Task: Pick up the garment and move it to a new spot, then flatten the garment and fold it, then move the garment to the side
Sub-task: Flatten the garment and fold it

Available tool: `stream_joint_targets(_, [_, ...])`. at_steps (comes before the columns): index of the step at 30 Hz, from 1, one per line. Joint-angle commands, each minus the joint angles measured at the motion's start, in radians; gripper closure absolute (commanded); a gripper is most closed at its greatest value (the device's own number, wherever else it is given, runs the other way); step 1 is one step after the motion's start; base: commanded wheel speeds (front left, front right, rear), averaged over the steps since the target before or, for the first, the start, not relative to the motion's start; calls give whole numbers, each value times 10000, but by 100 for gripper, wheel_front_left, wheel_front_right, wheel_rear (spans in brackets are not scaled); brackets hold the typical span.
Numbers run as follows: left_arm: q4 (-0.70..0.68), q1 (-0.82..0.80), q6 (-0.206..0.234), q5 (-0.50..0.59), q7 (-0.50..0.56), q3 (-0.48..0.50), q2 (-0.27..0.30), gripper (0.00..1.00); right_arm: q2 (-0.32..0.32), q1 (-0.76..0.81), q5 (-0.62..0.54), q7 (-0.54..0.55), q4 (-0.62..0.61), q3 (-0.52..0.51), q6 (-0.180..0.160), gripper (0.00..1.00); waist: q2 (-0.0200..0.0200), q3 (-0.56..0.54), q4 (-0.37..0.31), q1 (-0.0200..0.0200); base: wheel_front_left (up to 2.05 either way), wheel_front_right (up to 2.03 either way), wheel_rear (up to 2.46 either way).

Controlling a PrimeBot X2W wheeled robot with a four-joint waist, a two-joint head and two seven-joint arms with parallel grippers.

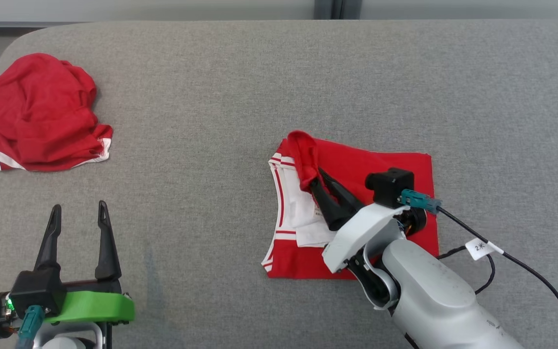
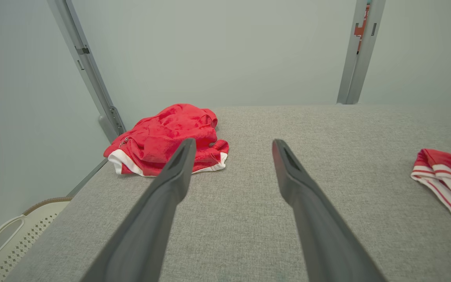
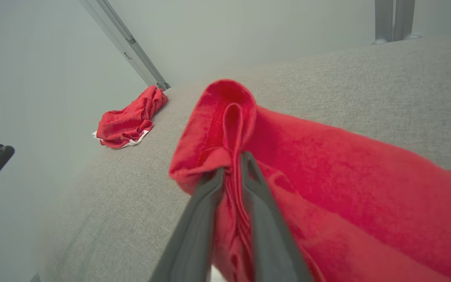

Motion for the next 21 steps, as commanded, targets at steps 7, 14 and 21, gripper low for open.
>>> stream_joint_targets(7, [42, -255, -2, -34, -28, 46, 5, 0, -31, -644, 138, -202, 579, 438, -5, 0, 0, 120, -53, 1, 0, 0, 0])
stream_joint_targets(14, [-30, -46, -46, 82, -28, 241, 6, 0, -67, -151, -1233, -191, -767, -1292, -5, 0, 0, -92, -406, 1, 0, 0, 0])
stream_joint_targets(21, [-106, 171, -93, 206, -29, 362, 6, 0, -568, 1230, -2515, -194, -2884, -3425, -5, 0, 0, -340, -697, 1, 0, 0, 0])
